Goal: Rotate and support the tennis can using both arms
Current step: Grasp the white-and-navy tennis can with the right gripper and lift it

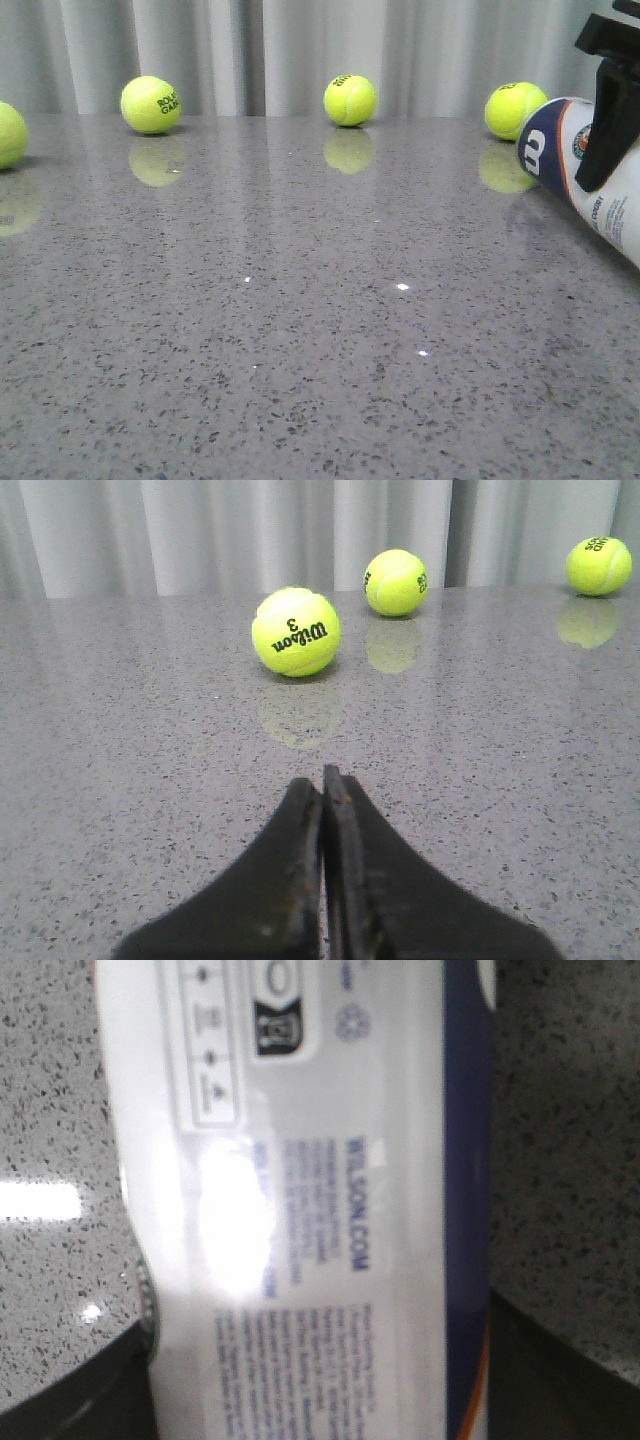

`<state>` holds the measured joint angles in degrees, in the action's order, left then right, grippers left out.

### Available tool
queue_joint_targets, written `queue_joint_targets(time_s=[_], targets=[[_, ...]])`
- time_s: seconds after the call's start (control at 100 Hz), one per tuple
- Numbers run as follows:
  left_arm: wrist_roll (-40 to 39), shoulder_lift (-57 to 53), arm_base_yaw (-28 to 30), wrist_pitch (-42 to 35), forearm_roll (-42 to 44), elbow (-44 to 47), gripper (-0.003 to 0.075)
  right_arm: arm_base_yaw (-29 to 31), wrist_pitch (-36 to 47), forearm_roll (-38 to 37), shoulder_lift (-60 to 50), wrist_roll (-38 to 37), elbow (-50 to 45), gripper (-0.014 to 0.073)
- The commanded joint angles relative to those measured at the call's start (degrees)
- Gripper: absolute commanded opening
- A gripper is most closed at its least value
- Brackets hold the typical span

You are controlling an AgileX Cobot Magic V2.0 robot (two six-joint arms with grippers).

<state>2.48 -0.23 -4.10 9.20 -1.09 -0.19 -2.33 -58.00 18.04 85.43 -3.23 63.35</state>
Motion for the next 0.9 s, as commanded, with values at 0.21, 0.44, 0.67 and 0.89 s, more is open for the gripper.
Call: queue_joint_targets(time_s=[0.21, 0.44, 0.67, 0.89], targets=[[-0.5, -2.2, 0.1, -4.4, -0.3, 2.8, -0.0021, -1.1, -3.0, 1.2, -1.3, 6.5, 5.0, 0.0204], [-0.5, -2.2, 0.1, -4.4, -0.3, 2.8, -0.0021, -7.9, -5.8, 1.2, -1.2, 23.1, 15.0, 0.0204], [-0.5, -2.2, 0.1, -4.4, -0.3, 2.8, -0.0021, -17.1, -2.6, 1.2, 0.1, 48.6, 19.9, 0.0204], [-0.5, -2.2, 0.1, -4.4, -0.3, 2.8, -0.0021, -22.0, -1.4, 1.2, 2.5, 71.7, 19.9, 0.0204]])
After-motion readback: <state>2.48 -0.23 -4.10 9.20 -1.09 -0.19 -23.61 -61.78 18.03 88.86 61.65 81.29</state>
